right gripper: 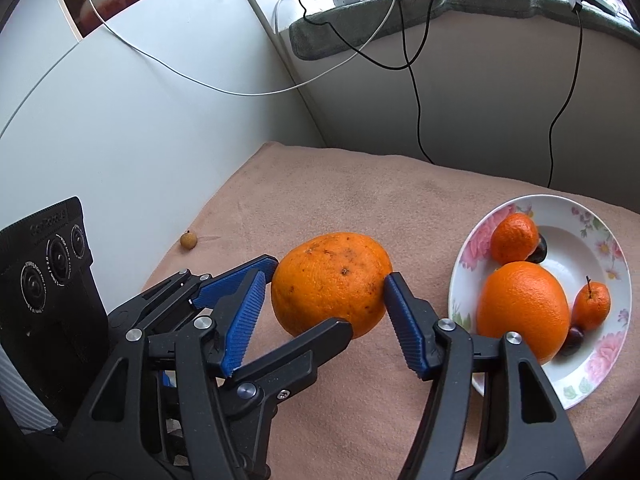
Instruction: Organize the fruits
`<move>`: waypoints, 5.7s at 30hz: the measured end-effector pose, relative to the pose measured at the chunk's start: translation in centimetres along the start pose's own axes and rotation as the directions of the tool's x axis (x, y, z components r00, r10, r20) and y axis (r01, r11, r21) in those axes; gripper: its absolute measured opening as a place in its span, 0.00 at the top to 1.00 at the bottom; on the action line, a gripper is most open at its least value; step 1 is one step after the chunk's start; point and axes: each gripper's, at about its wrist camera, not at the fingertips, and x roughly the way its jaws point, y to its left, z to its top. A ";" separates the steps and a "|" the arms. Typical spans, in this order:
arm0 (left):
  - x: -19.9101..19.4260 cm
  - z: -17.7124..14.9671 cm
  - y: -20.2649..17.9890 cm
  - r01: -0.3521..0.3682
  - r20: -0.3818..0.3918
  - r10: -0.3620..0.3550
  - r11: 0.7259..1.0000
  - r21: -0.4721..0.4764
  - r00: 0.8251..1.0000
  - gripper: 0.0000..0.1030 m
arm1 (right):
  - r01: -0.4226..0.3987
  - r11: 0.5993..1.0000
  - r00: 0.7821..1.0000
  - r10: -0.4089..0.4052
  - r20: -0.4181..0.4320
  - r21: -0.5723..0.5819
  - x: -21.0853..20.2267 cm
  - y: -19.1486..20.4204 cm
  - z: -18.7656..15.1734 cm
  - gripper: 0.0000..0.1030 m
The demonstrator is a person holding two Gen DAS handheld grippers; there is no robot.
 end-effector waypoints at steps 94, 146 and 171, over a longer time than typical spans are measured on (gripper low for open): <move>1.6 -4.3 7.3 0.031 -0.191 -0.047 0.995 -0.090 0.980 0.24 | -0.123 0.991 0.962 0.130 -0.240 0.046 10.2 1.3 -1.6 0.16; 0.3 -6.6 4.6 0.072 -0.179 -0.095 0.989 -0.130 0.979 0.30 | -0.145 0.983 0.962 0.166 -0.217 0.111 5.9 -2.3 -4.0 0.27; 0.4 -3.8 0.3 0.114 -0.135 -0.116 0.993 -0.018 0.984 0.31 | -0.095 0.995 0.987 0.098 -0.126 0.029 1.5 -1.7 -3.7 0.29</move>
